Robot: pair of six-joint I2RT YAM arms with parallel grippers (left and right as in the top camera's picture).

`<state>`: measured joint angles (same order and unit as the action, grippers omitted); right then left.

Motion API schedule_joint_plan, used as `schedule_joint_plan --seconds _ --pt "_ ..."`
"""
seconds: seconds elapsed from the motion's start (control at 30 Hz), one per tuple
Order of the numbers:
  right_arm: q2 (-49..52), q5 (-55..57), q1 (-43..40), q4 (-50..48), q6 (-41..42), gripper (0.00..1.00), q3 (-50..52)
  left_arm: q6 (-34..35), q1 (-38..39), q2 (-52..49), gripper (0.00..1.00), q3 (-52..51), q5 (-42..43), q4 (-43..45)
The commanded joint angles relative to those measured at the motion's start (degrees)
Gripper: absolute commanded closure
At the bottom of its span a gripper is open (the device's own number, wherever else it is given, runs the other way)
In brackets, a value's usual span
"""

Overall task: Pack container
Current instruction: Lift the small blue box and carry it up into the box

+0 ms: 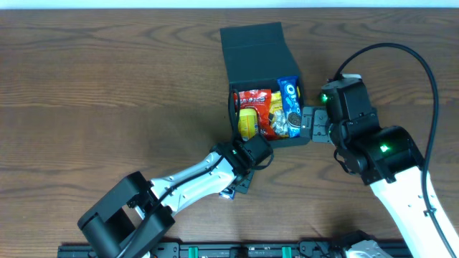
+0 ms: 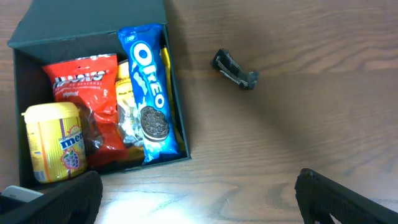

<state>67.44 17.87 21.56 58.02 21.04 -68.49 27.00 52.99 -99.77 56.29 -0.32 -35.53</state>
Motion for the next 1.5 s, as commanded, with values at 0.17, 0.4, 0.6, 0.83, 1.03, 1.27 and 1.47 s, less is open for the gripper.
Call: schedule_joint_plan --seconds 0.17,0.4,0.6,0.83,1.03,1.27,1.47 --pt "-0.2 1.25 0.11 0.11 -0.09 0.01 -0.04 -0.22 -0.02 -1.38 0.69 0.66 -0.61 -0.63" --pt "-0.2 1.62 0.11 0.11 -0.09 0.01 -0.04 -0.22 -0.02 -1.38 0.73 0.66 -0.74 -0.66" --pt "-0.2 1.66 0.11 0.11 -0.09 0.01 -0.04 -0.22 -0.11 -1.38 0.94 0.7 -0.74 -0.96" --pt "-0.2 2.19 0.11 0.17 -0.09 0.01 -0.04 -0.24 -0.11 -0.57 0.94 5.68 -0.76 -6.54" --pt "-0.2 3.87 0.11 0.55 -0.04 0.01 -0.04 -2.16 -0.13 1.01 0.94 15.74 -0.79 -12.63" --pt "-0.2 5.22 -1.9 1.14 1.75 0.01 -0.04 0.09 -1.33 0.98 0.95 29.42 -2.86 -13.35" --pt "-0.2 2.71 -7.87 1.18 3.8 0.01 -0.04 4.17 -4.0 0.46 0.94 32.72 -4.72 -6.67"
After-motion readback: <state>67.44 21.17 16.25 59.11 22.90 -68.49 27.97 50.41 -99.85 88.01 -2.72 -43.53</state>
